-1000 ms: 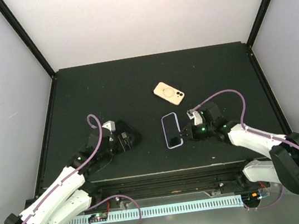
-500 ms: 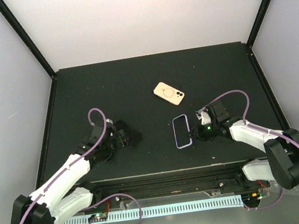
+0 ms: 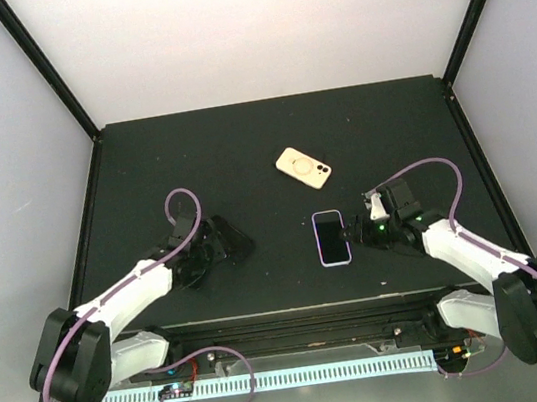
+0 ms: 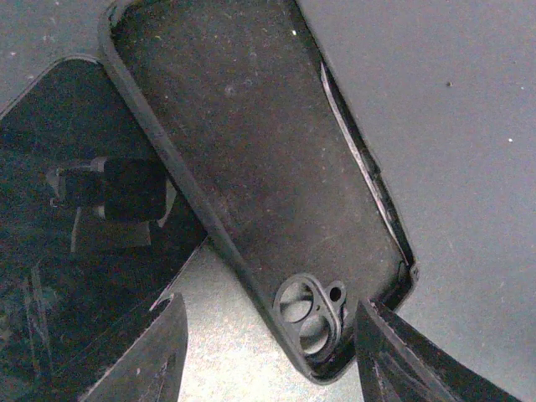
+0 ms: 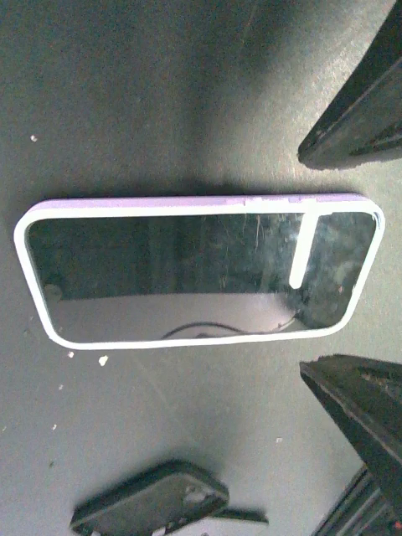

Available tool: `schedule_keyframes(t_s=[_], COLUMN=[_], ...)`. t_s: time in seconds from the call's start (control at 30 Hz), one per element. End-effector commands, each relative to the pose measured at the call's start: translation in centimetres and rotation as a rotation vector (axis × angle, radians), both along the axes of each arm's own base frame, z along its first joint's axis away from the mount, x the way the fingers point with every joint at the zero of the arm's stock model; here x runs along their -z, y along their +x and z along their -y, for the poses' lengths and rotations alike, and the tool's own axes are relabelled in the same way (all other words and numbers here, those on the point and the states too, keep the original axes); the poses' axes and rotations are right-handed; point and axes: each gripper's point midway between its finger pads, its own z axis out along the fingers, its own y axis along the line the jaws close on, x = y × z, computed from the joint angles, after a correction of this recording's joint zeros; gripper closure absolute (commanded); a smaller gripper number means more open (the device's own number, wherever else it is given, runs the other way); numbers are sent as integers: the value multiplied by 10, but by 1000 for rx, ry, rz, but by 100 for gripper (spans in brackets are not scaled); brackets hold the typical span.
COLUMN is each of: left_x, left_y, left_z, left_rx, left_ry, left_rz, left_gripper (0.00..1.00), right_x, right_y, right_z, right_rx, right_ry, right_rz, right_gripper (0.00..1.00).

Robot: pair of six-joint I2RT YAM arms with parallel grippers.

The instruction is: Put the phone into the phone case

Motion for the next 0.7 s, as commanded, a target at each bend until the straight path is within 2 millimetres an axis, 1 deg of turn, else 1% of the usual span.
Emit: schedule_keyframes(t_s=[0.0,0.07,0.1,0.13,0.27,0.5,0.67], left_x=[1,7,8,14,22,22,16], left_y=[14,15,16,15,14,11,8], left_z=[3,5,6,7,9,13,21], left_rx=[-23,-19,-16,-13,-10,20,72], left_ry=[-19,-16,-18,-12,-10,-22,-46], left_rz=[31,11,5,-18,-50,-60,-47], left_gripper=[45,46,48,51,56,80,87], right_x=[-23,-32,-36,-40,-47,-54,-56], right_y=[3,2,1,0,-6,-8,-9], right_z=[-1,-4,-6,-8,-12,-12,-13], right_rx=[-4,-22,-33,-41,-44,-43,-45], right_ry=[29,53,65,76,128,145,158], right_rz=[64,90,103,112,132,153,145], right_gripper=[34,32,32,31,33,34,34])
